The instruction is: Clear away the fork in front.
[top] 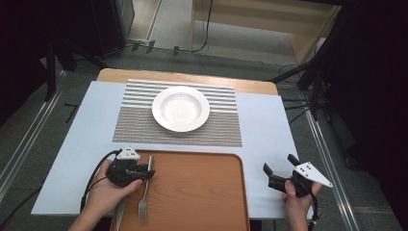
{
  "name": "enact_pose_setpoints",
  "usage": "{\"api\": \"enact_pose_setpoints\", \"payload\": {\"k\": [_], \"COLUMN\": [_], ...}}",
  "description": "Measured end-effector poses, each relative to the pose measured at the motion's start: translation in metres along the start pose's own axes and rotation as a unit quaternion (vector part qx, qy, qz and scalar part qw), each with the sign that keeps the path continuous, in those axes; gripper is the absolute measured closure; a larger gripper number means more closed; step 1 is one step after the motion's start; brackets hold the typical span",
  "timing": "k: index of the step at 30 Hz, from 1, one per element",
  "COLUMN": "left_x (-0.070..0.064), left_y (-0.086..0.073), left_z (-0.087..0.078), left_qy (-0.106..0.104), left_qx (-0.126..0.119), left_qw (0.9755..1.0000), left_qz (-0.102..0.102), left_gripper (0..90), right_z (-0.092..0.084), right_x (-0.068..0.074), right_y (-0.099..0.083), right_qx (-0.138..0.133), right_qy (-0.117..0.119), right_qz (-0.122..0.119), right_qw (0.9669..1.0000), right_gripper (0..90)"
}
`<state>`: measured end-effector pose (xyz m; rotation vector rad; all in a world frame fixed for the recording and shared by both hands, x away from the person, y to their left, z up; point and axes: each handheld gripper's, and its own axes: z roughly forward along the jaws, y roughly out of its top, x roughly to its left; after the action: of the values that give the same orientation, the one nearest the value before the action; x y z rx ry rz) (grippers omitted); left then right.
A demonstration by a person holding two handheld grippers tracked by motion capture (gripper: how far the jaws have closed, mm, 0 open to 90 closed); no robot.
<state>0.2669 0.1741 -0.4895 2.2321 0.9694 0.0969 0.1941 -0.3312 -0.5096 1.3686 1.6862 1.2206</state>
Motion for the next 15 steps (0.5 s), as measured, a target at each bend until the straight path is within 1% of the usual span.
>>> {"api": "enact_pose_setpoints", "payload": {"k": [3,7,9,10,11,12,14,15], "left_x": [0.0,0.0,0.0,-0.001,-0.001,-0.002,-0.005,-0.008], "left_y": [0.0,0.001,0.001,0.001,0.001,0.001,0.002,0.001], "left_z": [-0.001,-0.004,-0.006,-0.007,-0.007,-0.01,-0.012,-0.013], "left_qy": [0.003,0.017,0.016,0.016,0.016,0.013,0.007,-0.003], "left_qx": [-0.003,-0.012,-0.015,-0.021,-0.021,-0.026,-0.028,-0.03], "left_qw": [1.0,0.9998,0.9998,0.9996,0.9996,0.9996,0.9996,0.9995], "left_qz": [0.001,0.0,-0.001,-0.002,-0.002,0.001,0.008,0.006], "left_gripper": [60.6,58.2,58.5,60.4,63.2,67.7,76.5,81.0], "right_z": [0.0,-0.001,-0.001,-0.001,-0.002,-0.002,-0.002,-0.002], "right_x": [-0.001,-0.002,-0.002,-0.002,-0.003,-0.003,-0.003,-0.004], "right_y": [0.0,-0.001,-0.001,0.0,0.0,-0.001,-0.001,-0.001], "right_qx": [0.0,-0.001,-0.003,-0.003,-0.004,-0.004,-0.004,-0.004], "right_qy": [0.0,-0.001,-0.001,-0.002,-0.002,-0.002,-0.005,-0.005], "right_qz": [0.001,0.003,0.002,0.002,0.002,0.001,0.001,0.002], "right_qw": [1.0,1.0,1.0,1.0,1.0,1.0,1.0,1.0], "right_gripper": [0.0,0.0,0.0,0.0,0.0,0.0,0.0,0.0]}}
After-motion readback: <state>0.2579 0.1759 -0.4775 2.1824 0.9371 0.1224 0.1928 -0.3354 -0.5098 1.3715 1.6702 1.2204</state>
